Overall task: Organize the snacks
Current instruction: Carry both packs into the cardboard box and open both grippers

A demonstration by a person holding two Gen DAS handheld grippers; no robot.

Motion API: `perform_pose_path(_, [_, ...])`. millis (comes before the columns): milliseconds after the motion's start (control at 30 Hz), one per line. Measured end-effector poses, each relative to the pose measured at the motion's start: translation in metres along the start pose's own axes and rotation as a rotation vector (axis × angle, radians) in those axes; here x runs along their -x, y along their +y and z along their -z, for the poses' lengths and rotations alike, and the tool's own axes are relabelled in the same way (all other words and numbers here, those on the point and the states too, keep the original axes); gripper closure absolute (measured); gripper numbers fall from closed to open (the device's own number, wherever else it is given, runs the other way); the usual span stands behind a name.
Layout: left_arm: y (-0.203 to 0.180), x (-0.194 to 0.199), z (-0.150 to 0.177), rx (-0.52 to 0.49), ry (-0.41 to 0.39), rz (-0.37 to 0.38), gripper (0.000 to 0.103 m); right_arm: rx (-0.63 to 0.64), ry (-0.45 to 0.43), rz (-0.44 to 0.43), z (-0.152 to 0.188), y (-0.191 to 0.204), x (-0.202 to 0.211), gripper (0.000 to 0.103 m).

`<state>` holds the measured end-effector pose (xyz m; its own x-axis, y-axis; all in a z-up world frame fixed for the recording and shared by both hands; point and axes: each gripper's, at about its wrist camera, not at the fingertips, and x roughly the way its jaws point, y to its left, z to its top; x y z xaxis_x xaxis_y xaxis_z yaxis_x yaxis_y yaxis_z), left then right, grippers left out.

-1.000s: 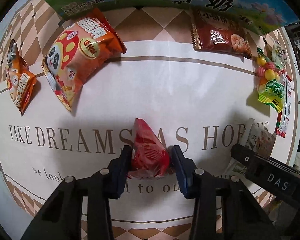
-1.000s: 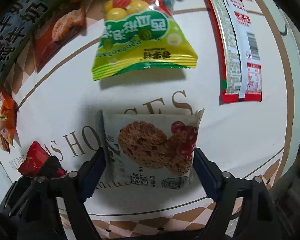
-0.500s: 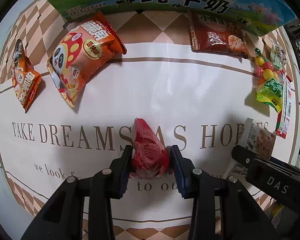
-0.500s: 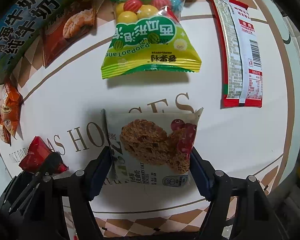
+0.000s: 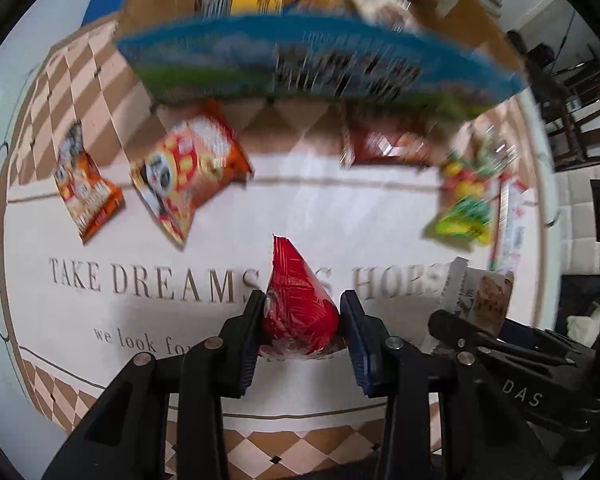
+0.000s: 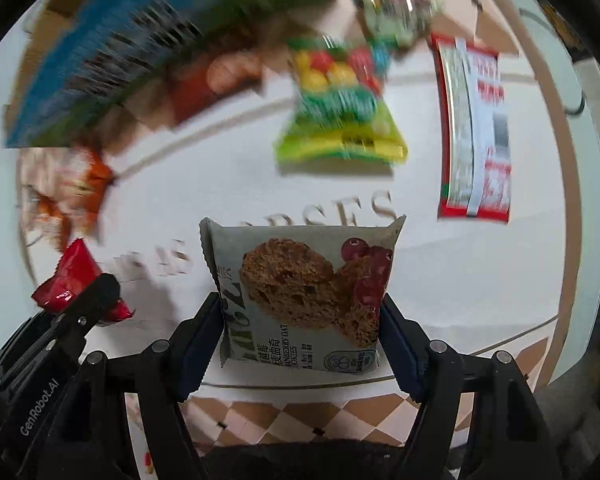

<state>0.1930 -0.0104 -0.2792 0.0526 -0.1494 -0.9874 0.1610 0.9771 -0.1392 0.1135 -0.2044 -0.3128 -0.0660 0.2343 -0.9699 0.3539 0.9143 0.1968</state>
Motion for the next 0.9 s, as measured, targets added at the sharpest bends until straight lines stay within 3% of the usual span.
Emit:
perform_pose_path(200, [-0.008,0.068,-0.041,-0.014,-0.089,0.092,0.068,0.075,-0.116,-0.064,-0.025,0.012,0.081,0.026])
perform_pose_path(400, [-0.017,0.09,-0.1,-0.017,-0.117,0.135,0.068,0.099,-0.221,-0.105,-0.096,0.031,0.137,0.026])
perform_pose_path(667, [-0.014,0.049,-0.176,0.005,-0.039,0.101,0.067,0.118,-0.244,-0.11,-0.205,0.06,0.151,0.026])
perform_pose_path(900, [-0.01,-0.004,-0.207,0.05,0.072,0.101,0.067,0.191,-0.195,-0.058,-0.293,0.085,0.124,0.026])
